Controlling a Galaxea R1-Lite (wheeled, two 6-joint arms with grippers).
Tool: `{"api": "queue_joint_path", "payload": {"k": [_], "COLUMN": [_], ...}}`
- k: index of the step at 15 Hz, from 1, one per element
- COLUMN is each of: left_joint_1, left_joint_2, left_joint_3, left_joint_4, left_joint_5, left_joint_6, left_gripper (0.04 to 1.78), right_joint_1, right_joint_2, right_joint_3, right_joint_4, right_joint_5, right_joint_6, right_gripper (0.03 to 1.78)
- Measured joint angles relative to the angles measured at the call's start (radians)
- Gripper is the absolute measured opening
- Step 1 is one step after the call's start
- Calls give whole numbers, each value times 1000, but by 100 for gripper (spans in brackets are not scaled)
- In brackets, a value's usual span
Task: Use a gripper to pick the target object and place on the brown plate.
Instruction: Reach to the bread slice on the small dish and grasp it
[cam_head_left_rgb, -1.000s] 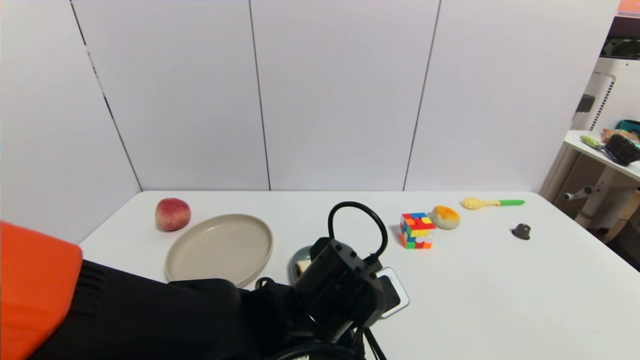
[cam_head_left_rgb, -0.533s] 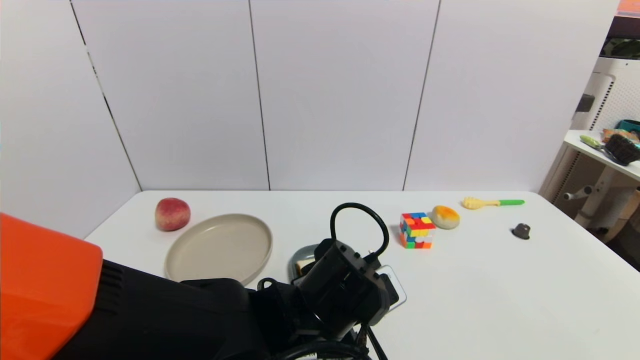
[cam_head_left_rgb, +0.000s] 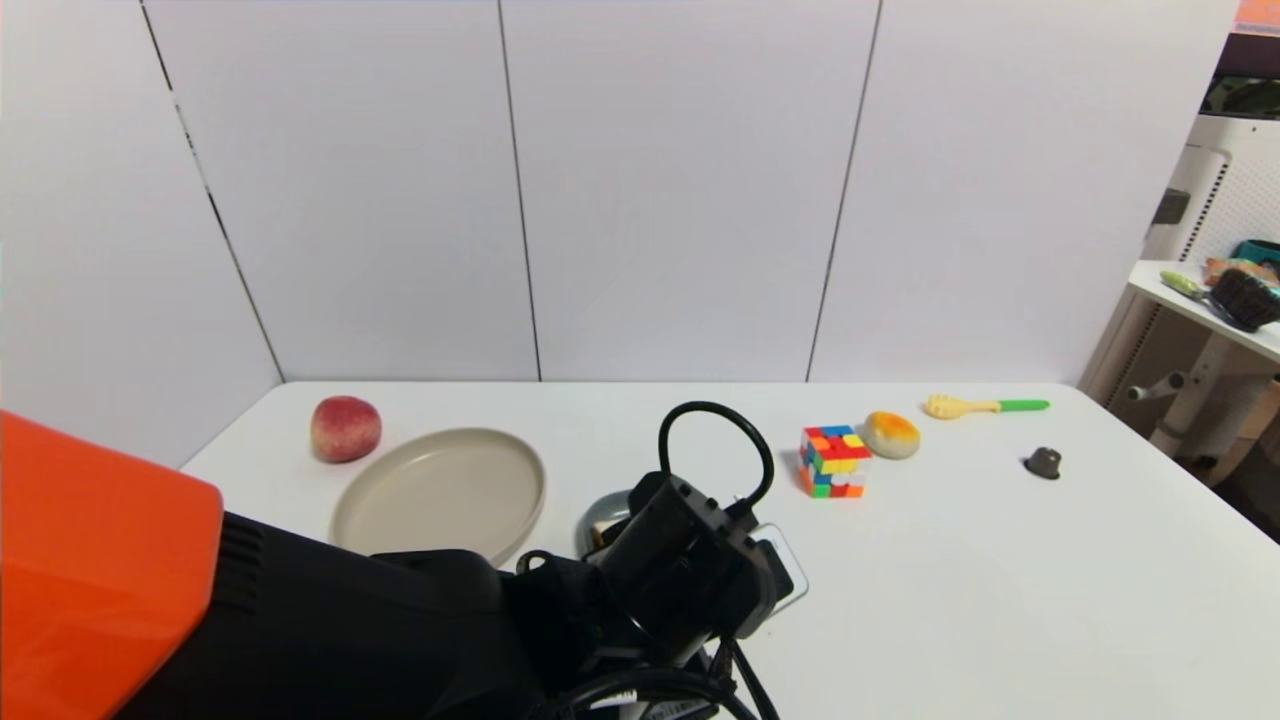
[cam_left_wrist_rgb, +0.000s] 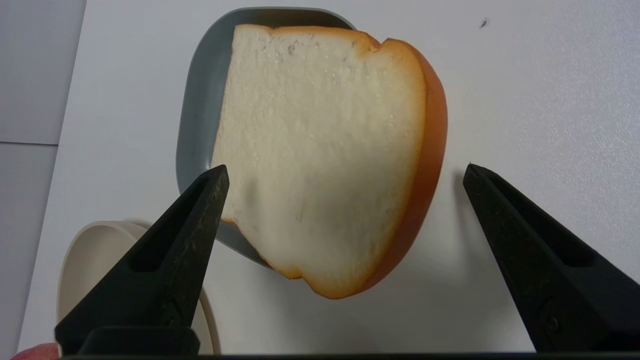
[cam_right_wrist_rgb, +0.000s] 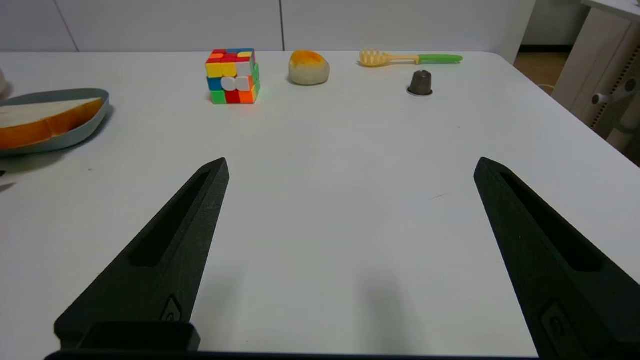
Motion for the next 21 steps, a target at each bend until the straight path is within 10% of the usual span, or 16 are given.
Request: {"api": "queue_joint_path", "payload": {"k": [13,20,21], "left_joint_1": [5,5,5], "left_joint_2": [30,25,24], "left_joint_3": [-29,-29,-29], "left_joint_4": [1,2,1], "left_joint_5": [-3,-3,-2], "left_joint_6": [2,1,2], "left_gripper": [168,73,33], "right_joint_1": [0,0,0], "right_joint_2": [0,0,0], "right_joint_3": [0,0,0], "right_joint_4": [0,0,0], "right_joint_5": [0,0,0], "right_joint_6": [0,0,0], "right_gripper": [169,169,169]}}
